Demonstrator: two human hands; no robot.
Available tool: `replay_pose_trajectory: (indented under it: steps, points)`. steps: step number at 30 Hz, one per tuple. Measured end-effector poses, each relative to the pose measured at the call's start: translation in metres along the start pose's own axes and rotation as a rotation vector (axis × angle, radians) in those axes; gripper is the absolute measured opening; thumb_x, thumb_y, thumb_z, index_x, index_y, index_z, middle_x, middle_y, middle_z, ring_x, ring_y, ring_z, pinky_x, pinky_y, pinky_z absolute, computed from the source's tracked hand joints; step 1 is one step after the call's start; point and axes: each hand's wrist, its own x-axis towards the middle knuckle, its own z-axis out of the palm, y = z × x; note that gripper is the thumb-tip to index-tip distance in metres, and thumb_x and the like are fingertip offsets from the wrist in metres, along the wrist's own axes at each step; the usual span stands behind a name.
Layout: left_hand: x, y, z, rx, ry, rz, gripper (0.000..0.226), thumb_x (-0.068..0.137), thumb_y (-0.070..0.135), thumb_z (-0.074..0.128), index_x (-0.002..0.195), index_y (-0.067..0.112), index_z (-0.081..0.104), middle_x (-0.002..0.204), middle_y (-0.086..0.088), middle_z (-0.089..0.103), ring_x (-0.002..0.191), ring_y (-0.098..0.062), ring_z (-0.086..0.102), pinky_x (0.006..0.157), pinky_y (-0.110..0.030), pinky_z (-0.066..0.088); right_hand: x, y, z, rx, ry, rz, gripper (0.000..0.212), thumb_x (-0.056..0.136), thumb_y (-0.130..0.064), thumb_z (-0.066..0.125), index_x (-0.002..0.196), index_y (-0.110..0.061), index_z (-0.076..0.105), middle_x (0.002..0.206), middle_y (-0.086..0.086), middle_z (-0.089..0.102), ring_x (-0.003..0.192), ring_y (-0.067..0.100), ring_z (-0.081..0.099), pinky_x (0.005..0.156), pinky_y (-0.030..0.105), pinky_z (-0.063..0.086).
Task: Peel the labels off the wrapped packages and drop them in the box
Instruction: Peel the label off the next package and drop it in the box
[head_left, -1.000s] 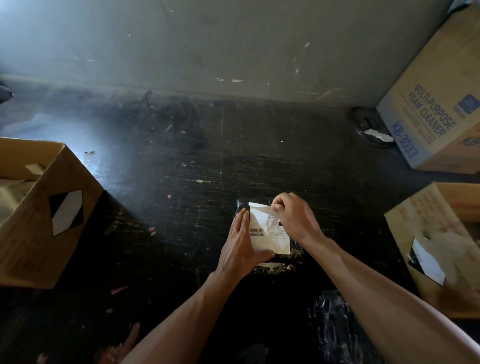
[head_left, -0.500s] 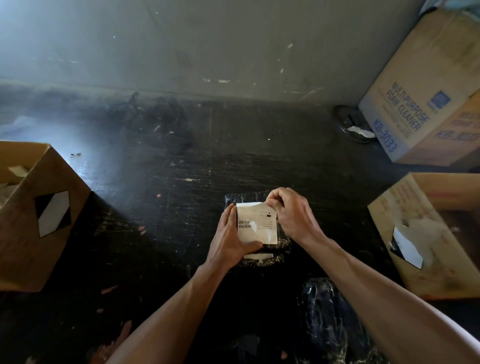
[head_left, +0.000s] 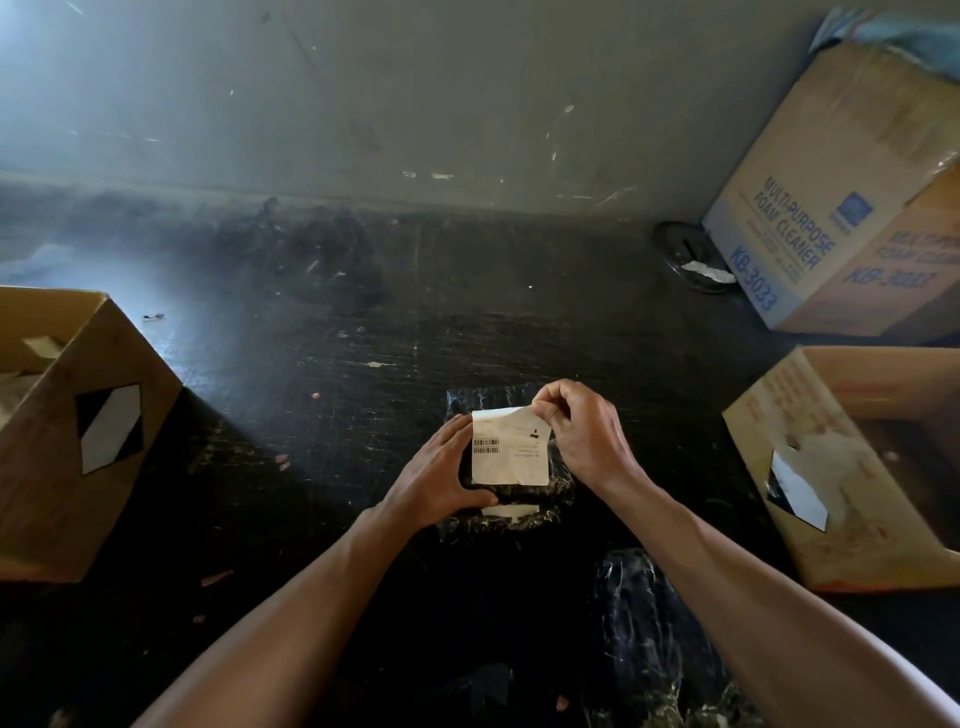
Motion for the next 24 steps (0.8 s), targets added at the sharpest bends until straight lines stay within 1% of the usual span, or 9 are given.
replay_pose_trajectory:
  steps: [3, 7, 10, 12, 15, 19, 22, 24]
  points:
    - [0.001, -0.001, -0.005, -0.038, -0.006, 0.002, 0.104, 0.068, 0.046, 0.085, 0.152, 0.022, 0.03, 0.158, 0.007, 0.026, 0.143, -0.012, 0.024, 0.115, -0.041, 0.032, -0.003, -0.001, -0.001, 0.008, 0.016, 0.01, 0.008, 0.099, -0.021, 0.061, 0.092, -0.026, 0.063, 0.097, -0.011, 0.065, 0.093, 0.008, 0.063, 0.079, 0.033, 0.059]
    - [0.004, -0.004, -0.009, -0.018, -0.043, 0.005, 0.104, 0.066, 0.05, 0.085, 0.151, 0.027, 0.03, 0.157, 0.009, 0.028, 0.143, -0.011, 0.024, 0.115, -0.038, 0.031, -0.01, -0.002, -0.002, -0.007, 0.021, 0.004, 0.009, 0.099, -0.023, 0.061, 0.091, -0.026, 0.063, 0.097, -0.01, 0.065, 0.092, 0.008, 0.063, 0.074, 0.025, 0.056]
    - [0.006, -0.007, -0.012, -0.002, -0.069, 0.001, 0.109, 0.064, 0.053, 0.085, 0.153, 0.027, 0.028, 0.158, 0.01, 0.025, 0.143, -0.01, 0.022, 0.116, -0.035, 0.029, -0.015, -0.008, -0.01, 0.072, 0.087, 0.007, 0.007, 0.098, -0.021, 0.063, 0.091, -0.023, 0.065, 0.095, -0.01, 0.066, 0.088, 0.006, 0.063, 0.068, 0.012, 0.05]
    - [0.008, -0.009, -0.014, 0.01, -0.089, -0.001, 0.114, 0.062, 0.053, 0.086, 0.154, 0.026, 0.025, 0.159, 0.01, 0.022, 0.144, -0.011, 0.021, 0.115, -0.031, 0.026, -0.014, -0.015, -0.023, 0.108, 0.104, -0.013, 0.004, 0.096, -0.02, 0.065, 0.093, -0.021, 0.067, 0.095, -0.01, 0.067, 0.087, 0.002, 0.063, 0.068, 0.007, 0.048]
    - [0.01, -0.009, -0.015, 0.018, -0.111, 0.004, 0.117, 0.061, 0.052, 0.088, 0.155, 0.025, 0.022, 0.16, 0.008, 0.019, 0.146, -0.013, 0.019, 0.116, -0.031, 0.025, -0.015, -0.019, -0.038, 0.095, 0.083, -0.042, 0.003, 0.095, -0.018, 0.067, 0.093, -0.019, 0.069, 0.094, -0.011, 0.068, 0.089, -0.003, 0.061, 0.071, 0.005, 0.045]
    - [0.011, -0.006, -0.016, 0.047, -0.122, 0.004, 0.117, 0.063, 0.051, 0.087, 0.156, 0.025, 0.02, 0.161, 0.006, 0.018, 0.147, -0.015, 0.017, 0.117, -0.033, 0.023, -0.022, -0.012, -0.043, 0.137, 0.117, -0.031, 0.004, 0.095, -0.017, 0.067, 0.092, -0.02, 0.07, 0.093, -0.009, 0.069, 0.087, 0.001, 0.062, 0.073, 0.01, 0.048]
    - [0.009, -0.006, -0.017, 0.083, -0.142, 0.036, 0.113, 0.066, 0.046, 0.087, 0.155, 0.022, 0.021, 0.161, 0.004, 0.019, 0.147, -0.015, 0.018, 0.115, -0.027, 0.017, -0.022, -0.01, -0.056, 0.195, 0.213, -0.053, 0.008, 0.095, -0.012, 0.067, 0.091, -0.019, 0.069, 0.091, -0.009, 0.069, 0.083, -0.003, 0.063, 0.072, 0.01, 0.049]
    - [0.006, -0.005, -0.016, 0.094, -0.134, 0.043, 0.112, 0.067, 0.045, 0.086, 0.155, 0.02, 0.022, 0.161, 0.003, 0.019, 0.146, -0.014, 0.019, 0.115, -0.025, 0.017, -0.017, -0.011, -0.072, 0.202, 0.272, -0.089, 0.008, 0.094, -0.01, 0.067, 0.092, -0.018, 0.069, 0.089, -0.009, 0.069, 0.081, -0.003, 0.063, 0.073, 0.011, 0.049]
